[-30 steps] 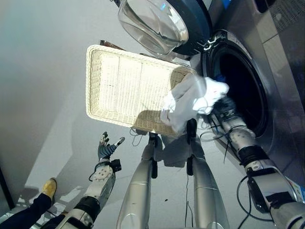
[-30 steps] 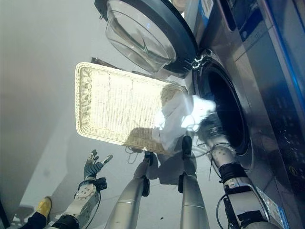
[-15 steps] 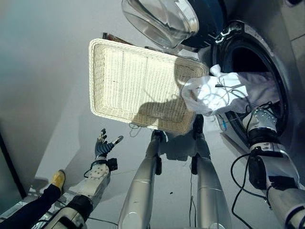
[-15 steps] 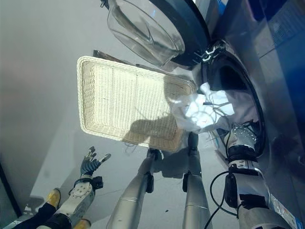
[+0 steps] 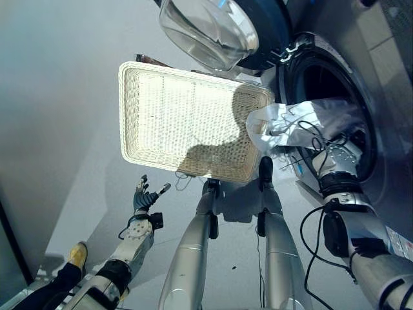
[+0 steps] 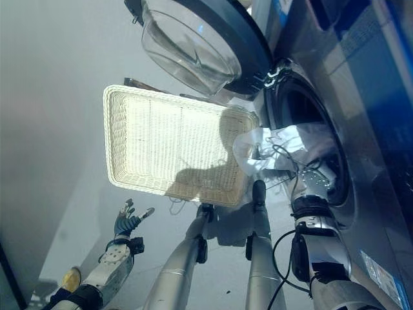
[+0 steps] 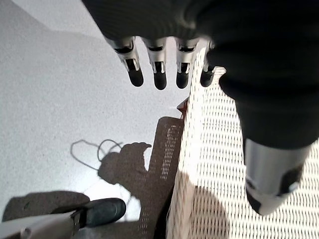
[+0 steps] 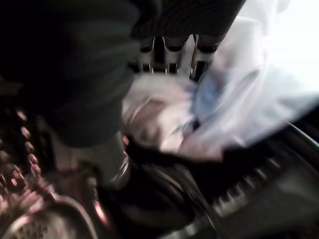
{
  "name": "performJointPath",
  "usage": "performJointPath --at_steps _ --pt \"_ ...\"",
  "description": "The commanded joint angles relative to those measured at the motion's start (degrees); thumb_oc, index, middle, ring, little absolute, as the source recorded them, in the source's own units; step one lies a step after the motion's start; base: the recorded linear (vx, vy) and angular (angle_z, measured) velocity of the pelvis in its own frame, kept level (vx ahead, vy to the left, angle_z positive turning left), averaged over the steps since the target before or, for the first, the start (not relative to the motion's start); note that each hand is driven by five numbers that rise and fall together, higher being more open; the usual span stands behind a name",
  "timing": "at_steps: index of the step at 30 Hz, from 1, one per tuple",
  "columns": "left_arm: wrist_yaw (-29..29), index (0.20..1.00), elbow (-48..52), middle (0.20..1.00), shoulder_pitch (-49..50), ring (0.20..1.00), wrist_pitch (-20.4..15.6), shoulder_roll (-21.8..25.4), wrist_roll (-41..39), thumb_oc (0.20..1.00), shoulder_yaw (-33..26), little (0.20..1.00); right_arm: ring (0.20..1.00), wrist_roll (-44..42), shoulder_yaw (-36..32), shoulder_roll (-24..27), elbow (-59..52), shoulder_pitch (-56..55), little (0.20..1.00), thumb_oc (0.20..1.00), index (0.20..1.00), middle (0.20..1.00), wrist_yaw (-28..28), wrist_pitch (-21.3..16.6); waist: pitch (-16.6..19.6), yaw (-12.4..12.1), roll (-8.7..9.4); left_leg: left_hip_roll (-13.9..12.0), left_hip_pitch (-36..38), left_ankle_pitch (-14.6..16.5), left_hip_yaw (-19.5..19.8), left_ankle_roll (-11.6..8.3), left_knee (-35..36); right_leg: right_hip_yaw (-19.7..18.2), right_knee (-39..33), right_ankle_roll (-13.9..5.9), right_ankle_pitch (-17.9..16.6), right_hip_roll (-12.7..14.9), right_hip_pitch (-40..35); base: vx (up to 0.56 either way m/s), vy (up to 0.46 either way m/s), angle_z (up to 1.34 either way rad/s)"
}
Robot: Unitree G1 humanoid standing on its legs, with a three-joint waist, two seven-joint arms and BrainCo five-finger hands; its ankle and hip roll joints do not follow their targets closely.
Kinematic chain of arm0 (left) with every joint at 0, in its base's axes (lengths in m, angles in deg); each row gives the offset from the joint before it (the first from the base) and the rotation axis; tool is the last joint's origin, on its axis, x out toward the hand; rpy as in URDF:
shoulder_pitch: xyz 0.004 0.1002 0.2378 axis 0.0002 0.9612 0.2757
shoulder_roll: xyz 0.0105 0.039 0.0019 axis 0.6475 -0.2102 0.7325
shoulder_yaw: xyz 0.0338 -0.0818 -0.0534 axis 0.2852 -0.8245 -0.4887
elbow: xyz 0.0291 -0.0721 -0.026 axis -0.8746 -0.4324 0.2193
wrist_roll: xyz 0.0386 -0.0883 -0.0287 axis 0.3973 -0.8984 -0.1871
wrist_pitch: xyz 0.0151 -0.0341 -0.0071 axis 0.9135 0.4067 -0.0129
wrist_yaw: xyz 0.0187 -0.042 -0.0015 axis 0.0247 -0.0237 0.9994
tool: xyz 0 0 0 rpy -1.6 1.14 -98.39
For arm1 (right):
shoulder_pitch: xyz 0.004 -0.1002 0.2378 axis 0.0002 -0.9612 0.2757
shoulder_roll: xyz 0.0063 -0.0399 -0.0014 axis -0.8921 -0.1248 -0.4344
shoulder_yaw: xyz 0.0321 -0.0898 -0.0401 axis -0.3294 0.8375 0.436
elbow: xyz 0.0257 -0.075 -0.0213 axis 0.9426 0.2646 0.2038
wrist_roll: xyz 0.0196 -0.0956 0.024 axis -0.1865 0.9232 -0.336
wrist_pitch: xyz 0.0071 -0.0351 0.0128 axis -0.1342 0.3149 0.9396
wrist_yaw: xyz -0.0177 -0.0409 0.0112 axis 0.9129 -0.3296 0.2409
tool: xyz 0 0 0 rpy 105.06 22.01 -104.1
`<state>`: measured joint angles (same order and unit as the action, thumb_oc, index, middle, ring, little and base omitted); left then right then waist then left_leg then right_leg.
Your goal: Put the clothes into the washing machine.
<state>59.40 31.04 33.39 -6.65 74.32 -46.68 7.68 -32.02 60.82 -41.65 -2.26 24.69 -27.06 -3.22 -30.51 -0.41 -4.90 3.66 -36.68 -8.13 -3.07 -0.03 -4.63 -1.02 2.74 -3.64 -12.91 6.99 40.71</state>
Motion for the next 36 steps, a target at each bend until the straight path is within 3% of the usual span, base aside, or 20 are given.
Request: performJointPath --at_steps 1,4,7,14,22,36 --pt "0.55 1.000 -0.95 1.000 -0.29 1.000 -1.57 -1.77 0.65 1.000 -0.55 1.000 1.000 0.49 2.17 6.36 -1.53 -2.60 1.000 1.000 1.000 1.000 -12.69 7.51 0.72 -0.34 -4.44 1.92 -2.53 -1.68 2.24 -1.00 -1.19 4.78 3.27 0.73 0.81 -3.14 0.50 -0.02 0.043 -0.03" --pt "0.11 1.000 -0.91 1.000 0.20 1.000 -1.96 -1.65 0.01 1.000 -0.43 1.000 1.000 0.49 2.95 6.40 -1.37 -3.29 1.000 1.000 1.000 1.000 -18.05 10.16 0.72 -0.11 -4.41 1.91 -2.19 -1.93 2.06 -0.99 -0.51 4.76 3.01 0.58 0.61 -3.29 0.39 -0.02 0.026 0.00" --pt "-0.23 1.000 -0.90 1.000 0.36 1.000 -2.04 -1.56 -0.06 1.000 -0.63 1.000 1.000 0.49 3.33 6.24 -1.26 -4.33 1.000 1.000 1.000 1.000 -19.95 9.71 0.72 0.04 -4.24 1.95 -1.98 -2.12 1.93 -0.86 -0.03 4.73 2.67 0.43 0.26 -3.40 0.32 -0.01 0.007 0.00" --pt "-0.62 1.000 -2.06 1.000 -0.46 1.000 -2.24 -1.59 -0.58 1.000 -0.76 1.000 1.000 0.49 4.36 5.42 6.01 -7.80 1.000 1.000 1.000 1.000 -15.69 2.43 0.72 0.44 -3.71 1.70 -1.93 -2.56 1.65 -0.81 1.02 4.50 1.88 0.12 -0.74 -3.42 0.40 0.00 0.002 0.00" --pt "0.72 1.000 -3.82 1.000 -1.09 1.000 -3.34 -4.90 0.44 1.000 -0.20 1.000 1.000 0.49 6.81 0.79 14.21 -11.96 1.000 1.000 1.000 1.000 -15.20 9.56 0.72 0.65 -4.02 1.46 -2.85 -3.20 1.33 -0.81 1.69 3.96 1.33 0.17 -1.25 -3.25 1.24 0.00 0.033 0.01" --pt "2.75 1.000 -4.40 1.000 -0.48 1.000 -4.56 -9.36 1.88 1.000 0.14 1.000 1.000 7.21 16.65 -9.25 9.50 -17.63 1.000 1.000 1.000 1.000 -16.97 13.62 0.72 1.24 -4.56 1.00 -3.60 -4.25 0.69 -1.19 2.65 3.17 1.19 0.54 -1.01 -3.43 2.05 0.00 0.043 -0.02"
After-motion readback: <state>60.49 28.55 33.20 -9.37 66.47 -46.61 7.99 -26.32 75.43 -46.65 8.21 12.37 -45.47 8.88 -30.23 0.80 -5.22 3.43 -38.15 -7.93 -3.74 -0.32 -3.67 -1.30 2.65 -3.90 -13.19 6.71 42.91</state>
